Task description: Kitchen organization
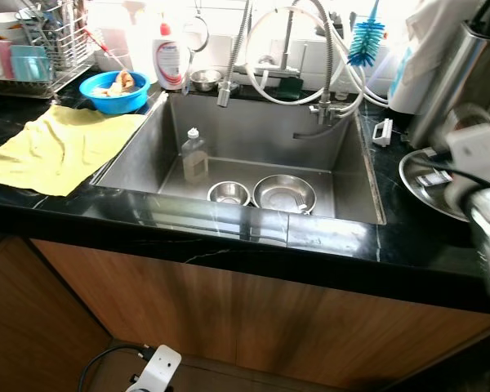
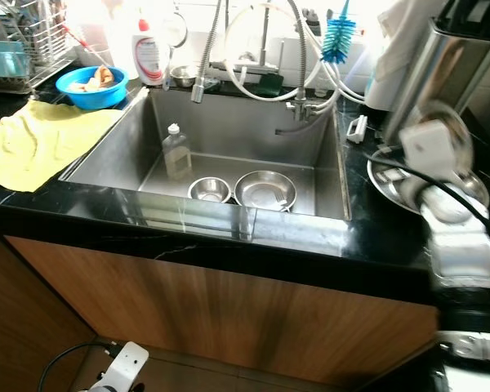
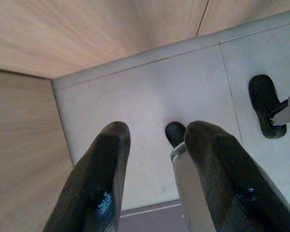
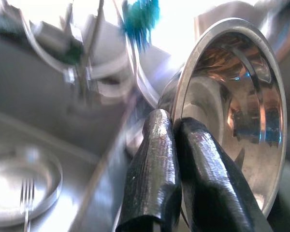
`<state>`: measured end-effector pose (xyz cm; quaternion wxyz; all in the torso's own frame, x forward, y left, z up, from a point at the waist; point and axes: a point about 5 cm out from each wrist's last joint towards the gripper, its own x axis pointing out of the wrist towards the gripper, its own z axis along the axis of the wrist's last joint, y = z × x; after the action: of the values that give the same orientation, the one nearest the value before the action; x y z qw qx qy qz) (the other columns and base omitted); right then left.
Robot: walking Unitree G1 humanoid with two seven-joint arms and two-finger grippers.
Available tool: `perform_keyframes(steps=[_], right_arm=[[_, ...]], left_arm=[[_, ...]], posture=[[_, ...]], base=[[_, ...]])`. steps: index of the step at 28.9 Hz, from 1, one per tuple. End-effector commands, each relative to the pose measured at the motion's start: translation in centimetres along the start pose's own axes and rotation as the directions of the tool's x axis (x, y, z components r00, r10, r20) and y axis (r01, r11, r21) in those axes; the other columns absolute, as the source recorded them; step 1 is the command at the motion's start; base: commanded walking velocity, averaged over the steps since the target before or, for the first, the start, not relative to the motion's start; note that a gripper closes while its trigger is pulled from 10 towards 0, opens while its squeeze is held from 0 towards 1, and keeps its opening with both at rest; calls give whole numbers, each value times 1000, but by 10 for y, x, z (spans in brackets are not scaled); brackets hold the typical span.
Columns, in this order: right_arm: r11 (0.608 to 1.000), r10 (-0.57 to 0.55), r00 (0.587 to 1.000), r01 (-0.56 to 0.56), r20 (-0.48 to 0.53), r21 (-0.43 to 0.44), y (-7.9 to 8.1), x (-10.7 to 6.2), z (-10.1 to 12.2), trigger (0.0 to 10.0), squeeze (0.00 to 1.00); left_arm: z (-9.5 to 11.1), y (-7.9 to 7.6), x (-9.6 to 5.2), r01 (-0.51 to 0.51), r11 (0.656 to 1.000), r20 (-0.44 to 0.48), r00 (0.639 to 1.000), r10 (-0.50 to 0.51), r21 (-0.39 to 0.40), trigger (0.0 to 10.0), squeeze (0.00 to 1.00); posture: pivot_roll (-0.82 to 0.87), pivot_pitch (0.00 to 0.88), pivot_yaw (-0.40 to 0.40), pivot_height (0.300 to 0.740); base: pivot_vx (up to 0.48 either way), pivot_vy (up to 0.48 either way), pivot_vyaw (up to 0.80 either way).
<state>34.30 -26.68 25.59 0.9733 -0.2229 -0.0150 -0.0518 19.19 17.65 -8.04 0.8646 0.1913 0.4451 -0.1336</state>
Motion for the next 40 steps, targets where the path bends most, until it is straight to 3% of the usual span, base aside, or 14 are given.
perform_keyframes(steps=[1,6,11,13,18,21,25,28,34,36,40], right_arm=[[1000,-9,1000,9,4,2,-2,-1,0,10000,0],[1000,13,999,-14,46,19,3,-3,9,10000,0],[953,253,957,-271,140,135,41,-7,21,10000,0],[925,333,931,-353,149,140,57,-10,19,10000,0],[904,380,916,-397,129,158,70,-9,12,10000,0],[864,423,898,-441,124,245,84,-9,3,10000,0],[844,444,889,-458,115,279,90,-9,-3,10000,0],[802,482,871,-481,92,355,101,-9,-16,10000,0],[773,497,865,-478,71,416,108,-6,-28,10000,0],[738,516,854,-478,58,477,114,-4,-36,10000,0],[738,520,853,-473,41,480,116,-3,-40,10000,0]], left_arm=[[-5,1,-1,-3,1000,-16,1000,3,16,10000,0],[-5,2,-1,-3,1000,-16,1000,3,17,10000,0],[-5,2,-1,-4,1000,-16,1000,4,19,10000,0],[-4,2,-1,-4,1000,-16,1000,5,17,10000,0],[-4,2,-1,-5,1000,-15,1000,5,16,10000,0],[-4,1,-1,-5,1000,-15,1000,5,15,10000,0],[-4,1,-1,-5,1000,-15,1000,5,14,10000,0],[-5,1,-1,-5,1000,-15,1000,5,12,10000,0],[-5,1,-1,-4,1000,-15,1000,4,13,10000,0],[-5,1,-1,-5,1000,-15,1000,5,12,10000,0],[-5,1,-1,-5,1000,-15,1000,5,11,10000,0]], posture=[[-131,3,-42,740],[-136,3,-41,740],[-132,0,-43,740],[-132,0,-43,740],[-130,1,-45,740],[-128,2,-47,740],[-127,2,-48,740],[-125,4,-50,740],[-125,5,-51,740],[-124,5,-52,740],[-121,6,-54,740]], base=[[0,0,0],[0,0,0],[0,0,0],[0,0,0],[0,0,0],[0,0,0],[0,0,0],[0,0,0],[0,0,0],[0,0,0],[0,0,0]])
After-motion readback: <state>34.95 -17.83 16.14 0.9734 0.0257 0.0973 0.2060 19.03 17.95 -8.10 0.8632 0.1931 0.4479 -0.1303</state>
